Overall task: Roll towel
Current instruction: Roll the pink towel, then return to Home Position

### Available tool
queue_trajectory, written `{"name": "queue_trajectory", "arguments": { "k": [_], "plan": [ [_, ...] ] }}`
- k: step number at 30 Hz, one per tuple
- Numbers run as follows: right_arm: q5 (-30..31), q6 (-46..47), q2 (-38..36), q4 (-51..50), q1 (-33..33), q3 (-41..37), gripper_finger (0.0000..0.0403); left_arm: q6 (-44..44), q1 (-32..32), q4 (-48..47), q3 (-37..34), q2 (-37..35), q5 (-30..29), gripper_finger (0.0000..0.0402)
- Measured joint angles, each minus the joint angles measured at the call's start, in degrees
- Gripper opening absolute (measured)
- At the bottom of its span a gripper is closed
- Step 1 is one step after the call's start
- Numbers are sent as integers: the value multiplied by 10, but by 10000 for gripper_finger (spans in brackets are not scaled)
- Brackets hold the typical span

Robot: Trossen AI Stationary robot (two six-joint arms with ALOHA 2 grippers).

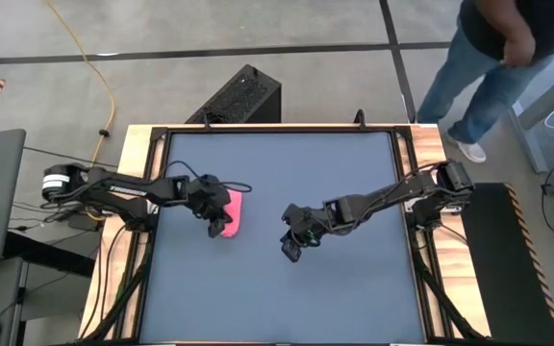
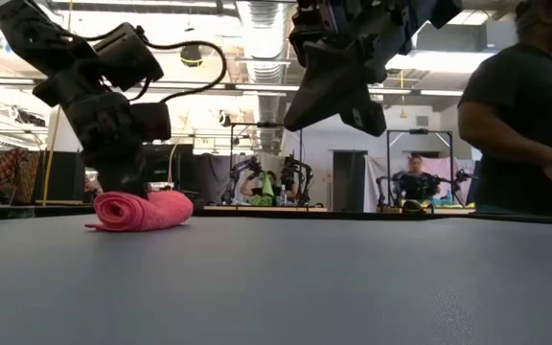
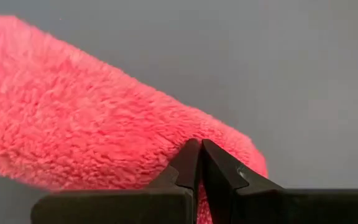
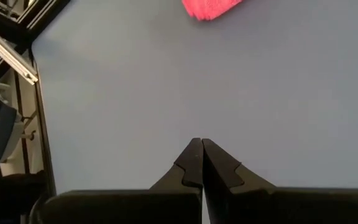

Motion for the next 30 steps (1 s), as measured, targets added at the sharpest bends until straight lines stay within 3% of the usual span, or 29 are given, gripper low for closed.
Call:
{"name": "queue_trajectory", "arguments": {
  "k": [9,15,20,24,30],
  "plan": [
    [-2,-53,-54,-6,-11,0,22,14,9,-44,52,-74,9,6],
    [31,-151,-131,-6,-25,0,22,9,8,24,123,-137,17,6],
    [30,-228,-206,-9,-57,-8,22,40,9,22,171,-209,17,5],
    [28,-240,-296,74,-95,-96,22,57,7,-22,147,-302,19,1],
    [28,-165,-422,316,-132,-322,22,20,7,-62,48,-459,10,0]
  ]
}}
